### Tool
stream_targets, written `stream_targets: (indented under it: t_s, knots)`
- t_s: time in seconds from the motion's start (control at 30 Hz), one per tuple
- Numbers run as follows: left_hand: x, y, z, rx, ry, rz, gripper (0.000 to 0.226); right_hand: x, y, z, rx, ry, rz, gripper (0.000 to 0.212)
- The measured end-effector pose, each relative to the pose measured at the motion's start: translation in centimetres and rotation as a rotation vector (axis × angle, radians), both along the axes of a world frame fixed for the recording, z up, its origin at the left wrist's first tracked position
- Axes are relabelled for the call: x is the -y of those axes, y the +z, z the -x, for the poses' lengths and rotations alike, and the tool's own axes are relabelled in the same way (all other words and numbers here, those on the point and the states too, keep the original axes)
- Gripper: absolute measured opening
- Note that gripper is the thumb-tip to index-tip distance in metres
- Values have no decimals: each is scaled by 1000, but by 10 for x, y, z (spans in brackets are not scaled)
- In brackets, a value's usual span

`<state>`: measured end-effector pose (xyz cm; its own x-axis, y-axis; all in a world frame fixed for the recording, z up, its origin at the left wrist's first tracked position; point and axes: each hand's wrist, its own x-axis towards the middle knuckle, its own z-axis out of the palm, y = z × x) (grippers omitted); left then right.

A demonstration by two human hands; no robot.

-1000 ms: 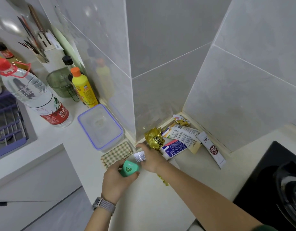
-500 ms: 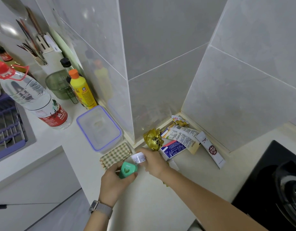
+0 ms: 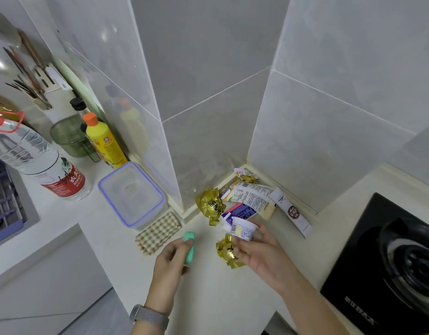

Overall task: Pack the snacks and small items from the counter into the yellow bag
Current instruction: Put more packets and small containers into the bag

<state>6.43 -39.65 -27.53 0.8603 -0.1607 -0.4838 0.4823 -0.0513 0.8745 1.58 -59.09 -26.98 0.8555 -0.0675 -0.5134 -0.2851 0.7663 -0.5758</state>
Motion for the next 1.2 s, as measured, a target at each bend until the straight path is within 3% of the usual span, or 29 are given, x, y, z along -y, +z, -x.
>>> stream_targets:
  t_s: [0.03,0.17,0.2,0.3,0.37,0.73,1.2]
  knots:
    - [3,3,2,-13,2,33,37,4,4,8,10,-32,-25,61]
    - [16,13,14,-28,-45,127,23,18,15,34,3,-150,-59,76]
    - [20,14,18,-10,-79,123,25,20,18,40,-17,-186,-51,68]
    - [32,16,30,57,-166,84,32,26,26,58,-44,-280,42,18]
    - [40,18,39,74,-212,86,40,30,28,72,-57,-282,149,6]
    - [92,38,89,-7,-443,148,56,52,44,152,-168,-365,304,29]
    - [201,57,211,27,-745,161,54,120,74,299,-223,-620,506,28]
